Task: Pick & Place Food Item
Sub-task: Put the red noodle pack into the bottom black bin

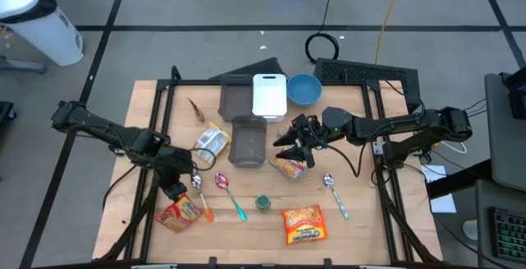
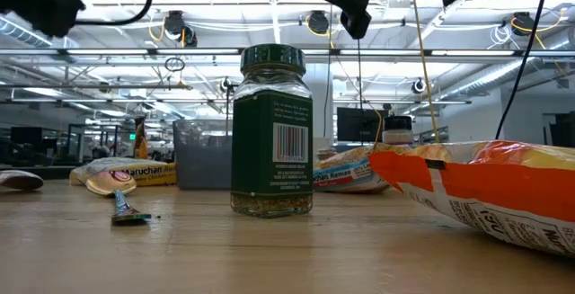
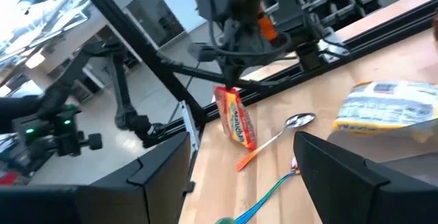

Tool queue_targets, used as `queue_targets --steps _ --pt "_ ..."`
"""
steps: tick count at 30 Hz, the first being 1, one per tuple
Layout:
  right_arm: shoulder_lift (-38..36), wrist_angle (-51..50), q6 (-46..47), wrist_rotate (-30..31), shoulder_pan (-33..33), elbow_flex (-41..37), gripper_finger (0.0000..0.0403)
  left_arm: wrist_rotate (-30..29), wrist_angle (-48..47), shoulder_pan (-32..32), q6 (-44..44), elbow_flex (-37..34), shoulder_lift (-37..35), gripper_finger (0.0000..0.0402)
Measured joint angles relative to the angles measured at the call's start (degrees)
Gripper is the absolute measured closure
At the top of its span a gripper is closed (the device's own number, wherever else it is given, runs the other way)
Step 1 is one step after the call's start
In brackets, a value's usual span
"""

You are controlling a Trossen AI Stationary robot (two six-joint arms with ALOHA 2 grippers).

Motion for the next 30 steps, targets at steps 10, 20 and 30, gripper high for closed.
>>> queue_targets --steps 10,20,30 --pt "0.0 2.5 -0.9 0.2 0.0 0.0 0.0149 -2.8 -3.3 0.6 0.3 5.2 0.0 0.0401" --pt "0.0 2.5 -2.6 0.2 0.0 0.0 0.0149 -6.7 -5.3 0.9 0.4 12.4 0.0 0.0401" --pt "0.0 3.0 -2.4 0.0 -1.1 0.0 0.0149 -11.4 -8.5 5.9 5.7 23.4 1.8 0.0401"
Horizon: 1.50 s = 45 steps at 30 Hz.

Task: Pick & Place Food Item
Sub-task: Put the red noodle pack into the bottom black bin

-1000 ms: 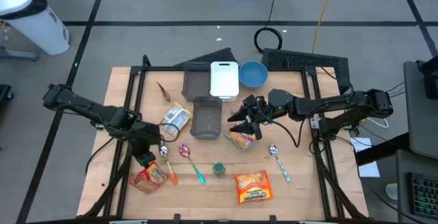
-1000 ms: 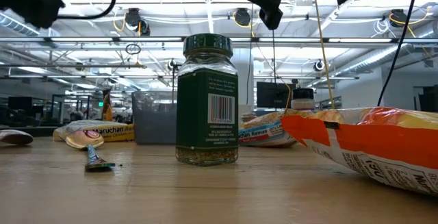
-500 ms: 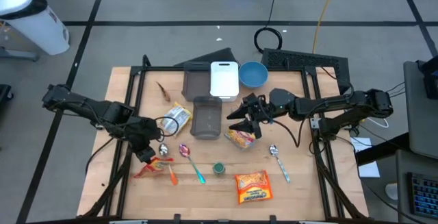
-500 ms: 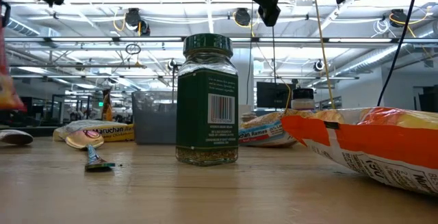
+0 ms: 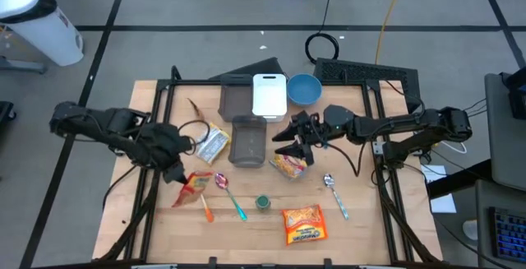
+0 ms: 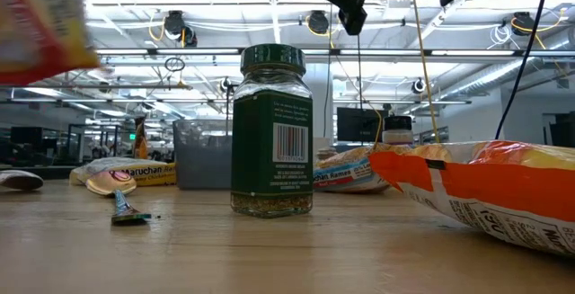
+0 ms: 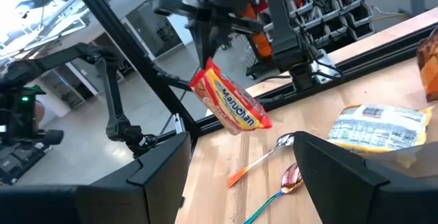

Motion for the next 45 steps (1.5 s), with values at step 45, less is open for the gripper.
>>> queue_targets --steps 45 --pt "6.2 0.4 -9.6 -6.4 -1.4 9.5 0.0149 12.8 -31.7 21.3 55.4 65.6 51.2 0.0402"
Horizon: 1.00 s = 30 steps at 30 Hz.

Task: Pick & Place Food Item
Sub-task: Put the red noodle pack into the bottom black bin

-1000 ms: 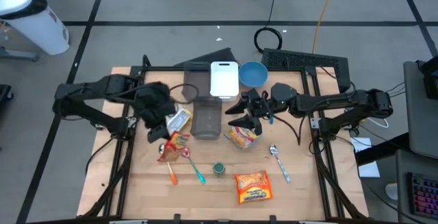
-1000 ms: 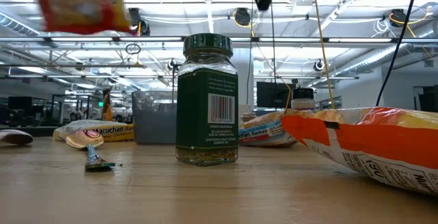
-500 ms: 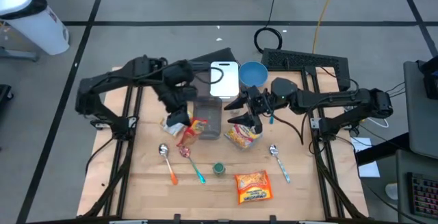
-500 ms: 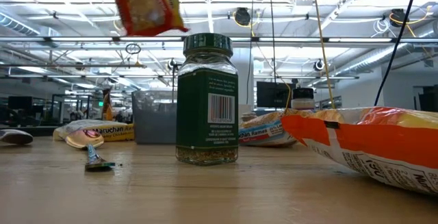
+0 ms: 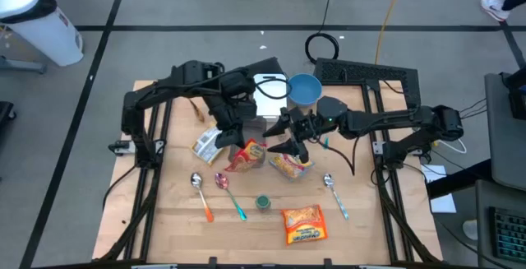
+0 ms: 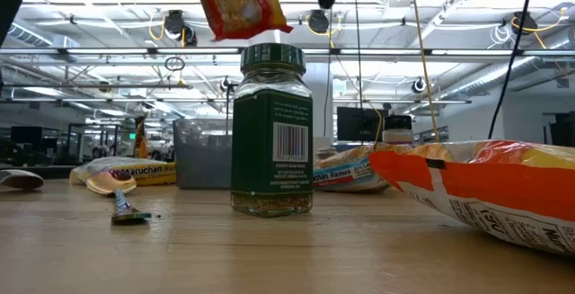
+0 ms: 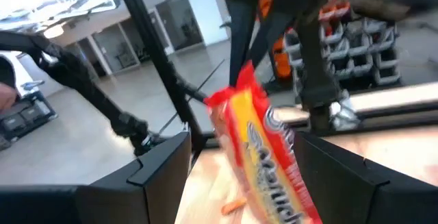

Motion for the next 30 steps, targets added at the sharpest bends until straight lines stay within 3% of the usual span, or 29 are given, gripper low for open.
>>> queue_targets --steps 13,30 --pt "4.8 10.4 2.1 0.2 -0.8 0.0 0.0149 0.9 -0.1 -0.2 -0.6 0.7 0.4 0.0402" --pt "6.8 10.4 2.5 -2.8 -0.8 3.0 0.0151 0.9 0.0 -0.1 -0.2 0.7 0.4 0.0401"
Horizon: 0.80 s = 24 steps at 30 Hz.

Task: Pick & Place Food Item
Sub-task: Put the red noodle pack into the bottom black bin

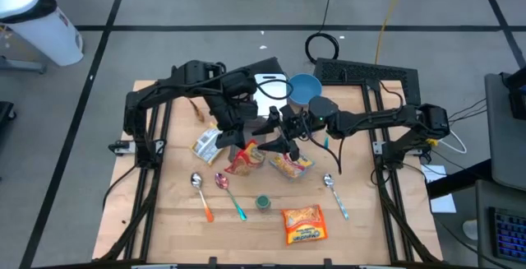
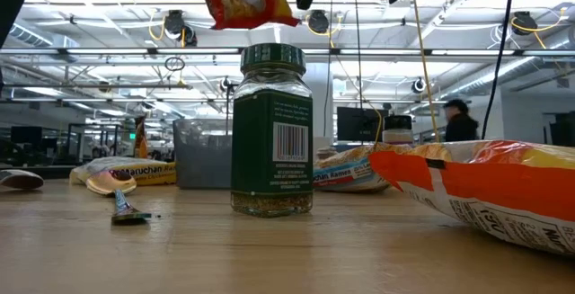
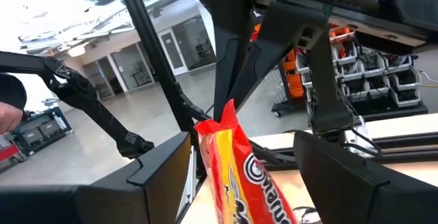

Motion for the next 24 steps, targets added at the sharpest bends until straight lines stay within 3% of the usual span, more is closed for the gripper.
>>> queue_targets --steps 14,24 --pt "0.0 -0.4 -0.3 0.0 1.1 0.0 0.0232 -0.1 1.4 0.0 0.3 0.0 0.0 0.0401" --pt "0.0 -1.9 -0.5 0.1 1.1 0.0 0.0317 -0.1 1.8 0.0 0.2 0.0 0.0 0.0401"
